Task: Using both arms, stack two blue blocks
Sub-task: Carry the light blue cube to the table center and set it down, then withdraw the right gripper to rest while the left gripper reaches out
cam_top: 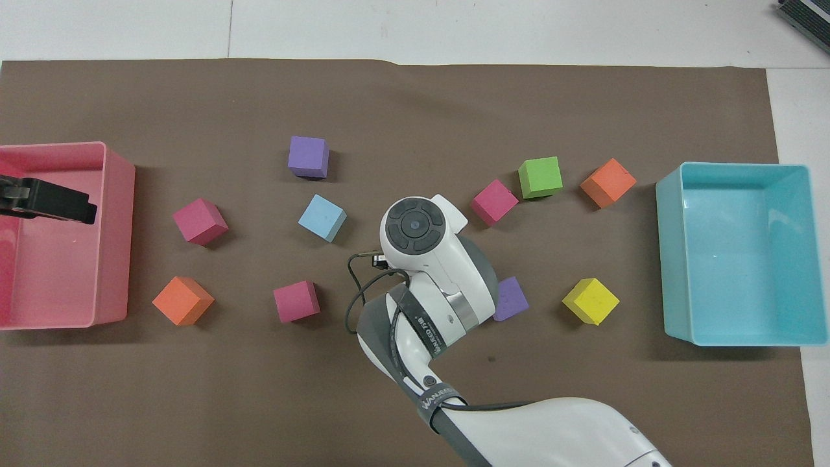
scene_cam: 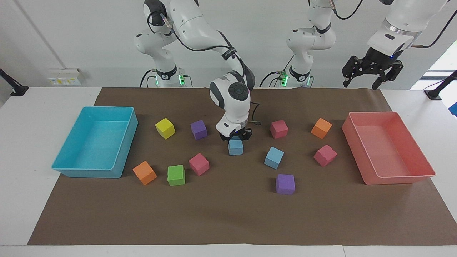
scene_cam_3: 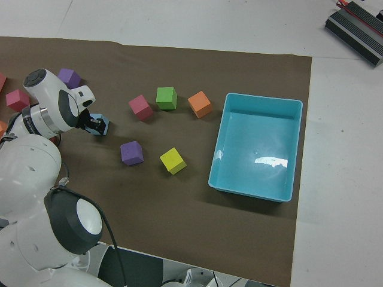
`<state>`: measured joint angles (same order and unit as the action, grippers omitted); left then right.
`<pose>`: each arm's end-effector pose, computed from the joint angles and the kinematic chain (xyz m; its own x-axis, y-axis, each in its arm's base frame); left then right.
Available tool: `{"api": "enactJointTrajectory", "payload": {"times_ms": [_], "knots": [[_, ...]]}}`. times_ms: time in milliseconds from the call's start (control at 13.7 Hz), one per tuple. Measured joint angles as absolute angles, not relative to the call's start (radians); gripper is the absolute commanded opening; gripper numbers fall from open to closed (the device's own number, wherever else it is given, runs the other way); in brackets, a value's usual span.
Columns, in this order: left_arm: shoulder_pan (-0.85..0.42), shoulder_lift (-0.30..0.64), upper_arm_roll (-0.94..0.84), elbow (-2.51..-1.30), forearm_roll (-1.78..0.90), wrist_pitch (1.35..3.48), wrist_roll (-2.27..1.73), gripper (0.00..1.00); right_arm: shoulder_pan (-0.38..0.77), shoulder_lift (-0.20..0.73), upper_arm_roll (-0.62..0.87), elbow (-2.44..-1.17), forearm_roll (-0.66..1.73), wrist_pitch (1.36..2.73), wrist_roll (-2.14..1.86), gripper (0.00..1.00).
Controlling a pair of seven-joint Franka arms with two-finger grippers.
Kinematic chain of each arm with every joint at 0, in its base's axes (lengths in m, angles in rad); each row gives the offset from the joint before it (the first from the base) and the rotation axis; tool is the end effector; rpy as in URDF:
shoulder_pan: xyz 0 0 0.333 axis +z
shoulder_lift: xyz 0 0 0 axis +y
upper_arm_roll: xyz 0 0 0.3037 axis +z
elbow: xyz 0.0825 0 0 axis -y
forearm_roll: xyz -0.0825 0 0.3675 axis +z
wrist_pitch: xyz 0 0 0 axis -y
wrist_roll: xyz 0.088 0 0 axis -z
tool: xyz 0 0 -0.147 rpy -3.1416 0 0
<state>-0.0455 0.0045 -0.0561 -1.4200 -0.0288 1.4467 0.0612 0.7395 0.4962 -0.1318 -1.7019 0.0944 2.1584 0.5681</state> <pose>0.5235 -0.0578 0.6266 0.9859 -0.1655 0.0240 -0.1662 -0.9857 0.0273 0.5227 0.3791 0.2638 0.9993 0.0004 -0.0368 0.0006 -1.0000 0.0068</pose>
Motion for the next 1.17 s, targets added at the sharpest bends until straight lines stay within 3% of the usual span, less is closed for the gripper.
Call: {"api": "enactJointTrajectory", "payload": {"times_ms": [584, 1168], "knots": [[-0.046, 0.004, -0.060, -1.420, -0.029, 1.457, 0.061, 1.00, 0.729, 0.434, -0.143, -1.699, 0.094, 2.156, 0.568, 1.00], [-0.047, 0.006, -0.067, -1.423, -0.029, 1.496, 0.061, 1.00, 0.523, 0.245, -0.150, -1.698, 0.081, 2.066, 0.442, 1.00]]}}
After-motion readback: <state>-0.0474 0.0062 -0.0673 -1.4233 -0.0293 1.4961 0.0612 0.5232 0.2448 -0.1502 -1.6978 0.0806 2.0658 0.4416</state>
